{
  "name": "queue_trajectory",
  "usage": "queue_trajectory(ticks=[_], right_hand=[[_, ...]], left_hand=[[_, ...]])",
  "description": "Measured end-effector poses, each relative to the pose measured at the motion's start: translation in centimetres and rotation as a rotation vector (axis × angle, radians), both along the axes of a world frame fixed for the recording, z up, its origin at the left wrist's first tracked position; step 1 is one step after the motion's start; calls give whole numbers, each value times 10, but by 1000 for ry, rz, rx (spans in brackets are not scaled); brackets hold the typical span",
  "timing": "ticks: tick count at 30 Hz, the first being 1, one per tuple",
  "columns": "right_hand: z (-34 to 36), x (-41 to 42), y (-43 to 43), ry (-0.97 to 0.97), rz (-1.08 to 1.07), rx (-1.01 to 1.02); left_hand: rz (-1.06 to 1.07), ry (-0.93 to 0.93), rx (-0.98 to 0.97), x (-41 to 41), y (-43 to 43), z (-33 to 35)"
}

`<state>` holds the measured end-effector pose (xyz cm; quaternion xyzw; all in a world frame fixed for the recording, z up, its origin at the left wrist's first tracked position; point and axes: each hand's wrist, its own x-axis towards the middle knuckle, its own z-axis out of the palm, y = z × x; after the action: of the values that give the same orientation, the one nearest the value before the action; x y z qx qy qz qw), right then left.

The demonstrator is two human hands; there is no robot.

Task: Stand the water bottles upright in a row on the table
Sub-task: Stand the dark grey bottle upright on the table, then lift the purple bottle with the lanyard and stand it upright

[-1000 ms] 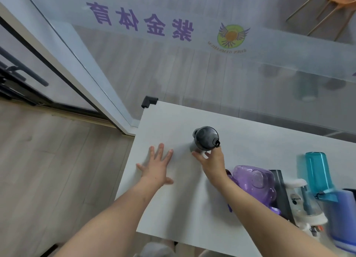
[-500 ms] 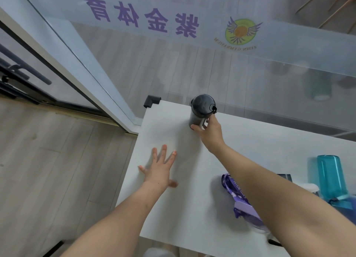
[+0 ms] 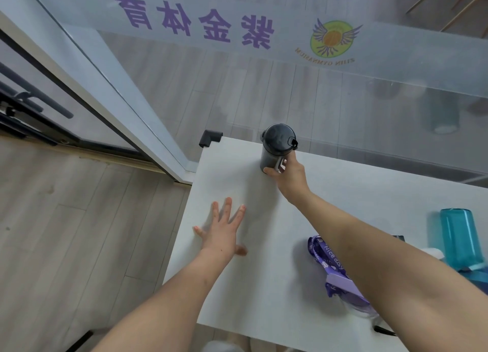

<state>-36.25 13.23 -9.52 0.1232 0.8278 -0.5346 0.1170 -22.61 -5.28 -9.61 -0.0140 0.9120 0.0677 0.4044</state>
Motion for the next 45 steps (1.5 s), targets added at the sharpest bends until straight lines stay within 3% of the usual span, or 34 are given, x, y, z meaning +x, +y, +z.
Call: queue_trajectory(ticks=[16, 20, 28, 33, 37, 45], right_hand=[[5, 2, 0, 3, 8, 0], [14, 15, 12, -57, 67, 89], [75, 99, 77, 92, 169, 261], [94, 161, 131, 229, 171, 362], [93, 196, 173, 367, 200, 506], [77, 254, 222, 332, 353, 462]], left_hand=[[-9, 20, 0, 1, -1, -3], [-12, 26, -1, 1, -1, -4], [-4, 24, -29, 2, 10, 5], [-73, 136, 87, 27, 63, 16], [-94, 109, 90, 55, 103, 11], [-183, 124, -62, 65, 112, 4]])
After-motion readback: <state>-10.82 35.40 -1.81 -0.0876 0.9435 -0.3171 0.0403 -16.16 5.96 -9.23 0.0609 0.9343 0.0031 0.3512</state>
